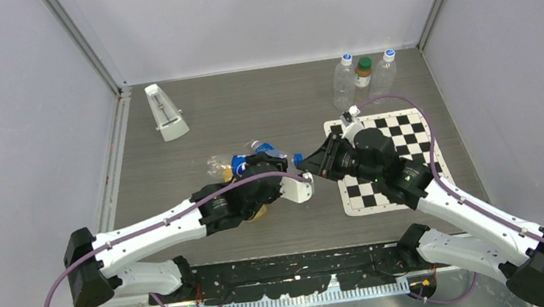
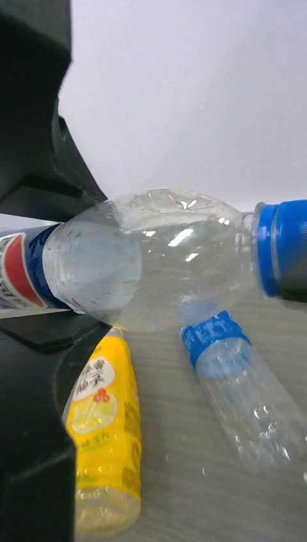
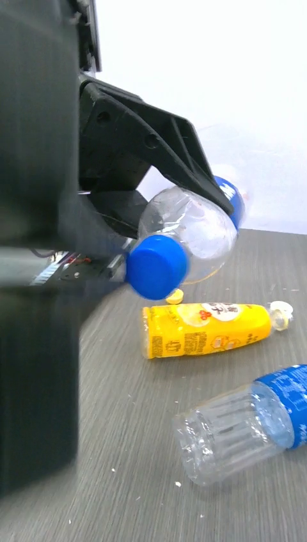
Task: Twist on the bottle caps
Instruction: Screw the bottle cap onto the plastic bottle.
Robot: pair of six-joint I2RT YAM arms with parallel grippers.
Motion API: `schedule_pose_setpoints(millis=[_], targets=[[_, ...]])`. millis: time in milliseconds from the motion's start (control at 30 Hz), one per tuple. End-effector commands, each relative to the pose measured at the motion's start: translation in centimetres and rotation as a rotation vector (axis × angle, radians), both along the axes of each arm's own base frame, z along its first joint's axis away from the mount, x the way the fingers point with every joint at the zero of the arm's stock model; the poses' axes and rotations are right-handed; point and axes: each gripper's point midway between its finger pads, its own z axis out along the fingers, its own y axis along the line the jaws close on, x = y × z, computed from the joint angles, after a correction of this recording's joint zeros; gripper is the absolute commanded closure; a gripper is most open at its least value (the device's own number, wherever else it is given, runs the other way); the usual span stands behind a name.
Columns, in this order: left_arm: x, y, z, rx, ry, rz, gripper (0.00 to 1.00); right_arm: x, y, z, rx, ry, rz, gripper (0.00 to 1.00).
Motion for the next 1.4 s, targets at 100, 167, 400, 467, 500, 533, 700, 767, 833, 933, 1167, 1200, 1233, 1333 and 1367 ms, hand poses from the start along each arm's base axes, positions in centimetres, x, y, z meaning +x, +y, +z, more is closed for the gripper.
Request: schedule_pose_setpoints(millis=[100,167,400,467,500,533,700,767,833,933,1167,1200,1233,1333,1367], targets=[[-0.5,-0.5,2.6,-0.070,-0.030,-0.005,1.00,2.5,-1.7,5.7,0.012,-0.347,-0.082,0.76],[-1.0,-0.4,2.1,-0.082,0.046,-0.018,1.00,2.0,-2.3,5.8,-0.092,-0.484,-0.024,0.62],[-1.9,0.0,1.4,-0.180,0.321,-0.040,1.00,0.3,-4.8,6.4,-0.365,-0.845,0.121,0.40],[-2.0,-0.5,1.8,-0.253,0.374,-0.050,1.00,0.1,-5.2,6.9,-0.374,-0.874,0.116,0.40],[-1.8,-0.7,2.2,-0.300,0.382,-0.047,1.00,0.0,-5.2,7.3,-0.371,-0.879,0.113,0.40],[-1.6,-1.2,2.7,-0.350,0.384,-0.046,1.00,0.1,-5.2,7.4,-0.366,-0.874,0.111,0.40],[-1.0,-2.9,4.9,-0.553,0.372,-0.053,1.00,1.0,-4.0,9.6,-0.189,-0.745,0.016,0.41],[-0.8,-3.3,5.5,-0.610,0.370,-0.045,1.00,1.7,-3.6,10.3,-0.134,-0.710,-0.025,0.41],[-0.5,-3.7,6.1,-0.667,0.368,-0.038,1.00,2.5,-3.1,11.4,-0.075,-0.696,-0.063,0.41],[-0.2,-4.5,6.9,-0.743,0.364,-0.042,1.00,3.5,-2.3,12.5,-0.012,-0.703,-0.093,0.41],[0.4,-5.6,7.7,-0.848,0.362,-0.037,1.00,5.1,-1.1,13.2,0.022,-0.729,-0.114,0.42],[0.4,-5.7,7.8,-0.861,0.361,-0.038,1.00,5.4,-1.3,13.2,0.024,-0.733,-0.134,0.42],[0.5,-5.9,7.9,-0.875,0.361,-0.040,1.00,5.6,-1.3,13.0,0.022,-0.730,-0.144,0.43],[0.5,-6.3,8.0,-0.893,0.368,-0.048,1.00,6.2,-1.3,12.7,0.021,-0.734,-0.169,0.48],[0.5,-6.4,8.0,-0.896,0.371,-0.050,1.00,6.3,-1.2,12.6,0.019,-0.736,-0.166,0.49]])
